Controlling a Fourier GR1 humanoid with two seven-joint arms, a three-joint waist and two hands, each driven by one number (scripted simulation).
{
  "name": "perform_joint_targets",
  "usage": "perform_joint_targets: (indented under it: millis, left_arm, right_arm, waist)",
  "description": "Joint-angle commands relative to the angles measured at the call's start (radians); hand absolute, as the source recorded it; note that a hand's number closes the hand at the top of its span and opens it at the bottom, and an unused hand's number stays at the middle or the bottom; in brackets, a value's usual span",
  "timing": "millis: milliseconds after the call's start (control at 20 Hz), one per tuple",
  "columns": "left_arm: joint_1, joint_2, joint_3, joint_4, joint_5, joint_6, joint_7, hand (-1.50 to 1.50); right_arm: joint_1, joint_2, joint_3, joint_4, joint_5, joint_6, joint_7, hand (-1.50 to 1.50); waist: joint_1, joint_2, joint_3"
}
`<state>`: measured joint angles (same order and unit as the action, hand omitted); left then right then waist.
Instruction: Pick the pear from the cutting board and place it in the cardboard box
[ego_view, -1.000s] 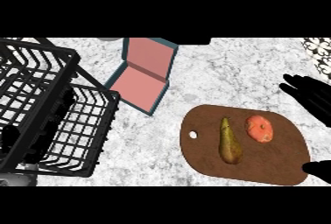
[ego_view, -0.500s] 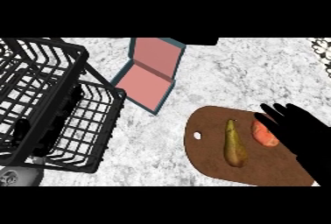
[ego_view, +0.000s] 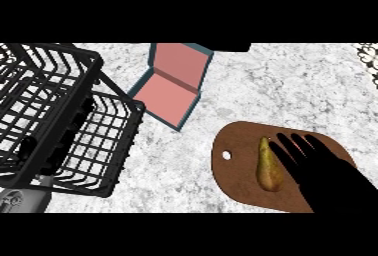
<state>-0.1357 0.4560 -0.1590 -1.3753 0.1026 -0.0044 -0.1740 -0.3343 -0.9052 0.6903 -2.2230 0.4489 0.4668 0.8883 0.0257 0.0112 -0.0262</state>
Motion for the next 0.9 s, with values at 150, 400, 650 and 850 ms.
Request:
perform_joint_targets:
  millis: [150, 400, 650, 850]
  left_arm:
    - [-0.113, -0.012, -0.045, -0.103, -0.024, -0.020, 0.054, 0.00]
    - [-0.106, -0.004, -0.035, -0.066, -0.018, -0.024, 0.015, 0.00]
    - [-0.084, 0.004, -0.047, -0.082, -0.008, -0.027, 0.015, 0.00]
    - [-0.089, 0.012, -0.049, -0.066, -0.012, -0.010, -0.002, 0.00]
  right_arm:
    - [-0.083, 0.163, 0.097, 0.129, 0.054, 0.071, 0.140, -1.50]
    - [-0.097, 0.236, 0.144, 0.218, 0.163, 0.024, 0.131, -1.50]
    - [-0.134, 0.331, 0.165, 0.272, 0.194, 0.065, 0.179, -1.50]
    - [-0.097, 0.294, 0.158, 0.339, 0.245, 0.022, 0.105, -1.50]
  waist:
    - [-0.007, -0.013, 0.025]
    - [-0.015, -0.012, 0.026]
    - [-0.011, -0.015, 0.025]
    - [-0.023, -0.014, 0.027]
